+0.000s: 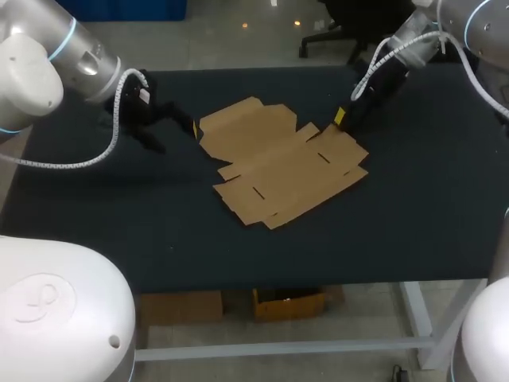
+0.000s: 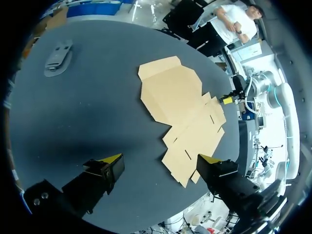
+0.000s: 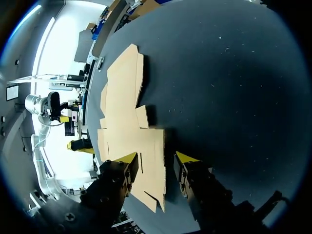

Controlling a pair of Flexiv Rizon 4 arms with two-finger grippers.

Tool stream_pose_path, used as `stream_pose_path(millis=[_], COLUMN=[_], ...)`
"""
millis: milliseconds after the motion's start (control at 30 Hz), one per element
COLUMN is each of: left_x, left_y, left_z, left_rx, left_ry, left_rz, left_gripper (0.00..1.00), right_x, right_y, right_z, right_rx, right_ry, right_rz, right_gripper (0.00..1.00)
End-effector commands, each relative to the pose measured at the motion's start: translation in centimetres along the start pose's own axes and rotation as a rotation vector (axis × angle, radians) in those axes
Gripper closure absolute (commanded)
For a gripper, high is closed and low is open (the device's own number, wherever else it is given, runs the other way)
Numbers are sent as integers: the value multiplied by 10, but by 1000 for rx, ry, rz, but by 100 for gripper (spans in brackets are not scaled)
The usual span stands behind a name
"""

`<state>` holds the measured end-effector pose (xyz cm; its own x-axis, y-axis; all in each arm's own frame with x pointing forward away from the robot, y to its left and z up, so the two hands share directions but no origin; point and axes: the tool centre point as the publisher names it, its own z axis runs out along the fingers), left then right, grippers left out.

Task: Assemble the packaging by folding the flat box into shape, placing the metal phone stand inside, and closing the box properly

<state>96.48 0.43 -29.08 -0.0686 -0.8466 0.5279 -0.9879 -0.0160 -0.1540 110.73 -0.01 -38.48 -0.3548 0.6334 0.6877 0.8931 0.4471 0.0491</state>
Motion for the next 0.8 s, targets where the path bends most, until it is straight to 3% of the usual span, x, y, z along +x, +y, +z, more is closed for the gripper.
stream_pose_path(millis=[33,367,800], left_x=[2,2,1], left_y=[0,-1,-1], left_z=[-1,1,2], left_rx=[-2,-2,0], left_ry=[-10,-14,-11], left_rz=[-3,-16,-22], left_gripper=[0,0,0], right_x=[-14,-9,-4], right_y=[15,27,18], right_z=[-1,6,13], right_rx=[227,365,479], right_ry=[52,25,-14], right_rz=[-6,-17,-1], right_gripper=[57,60,63])
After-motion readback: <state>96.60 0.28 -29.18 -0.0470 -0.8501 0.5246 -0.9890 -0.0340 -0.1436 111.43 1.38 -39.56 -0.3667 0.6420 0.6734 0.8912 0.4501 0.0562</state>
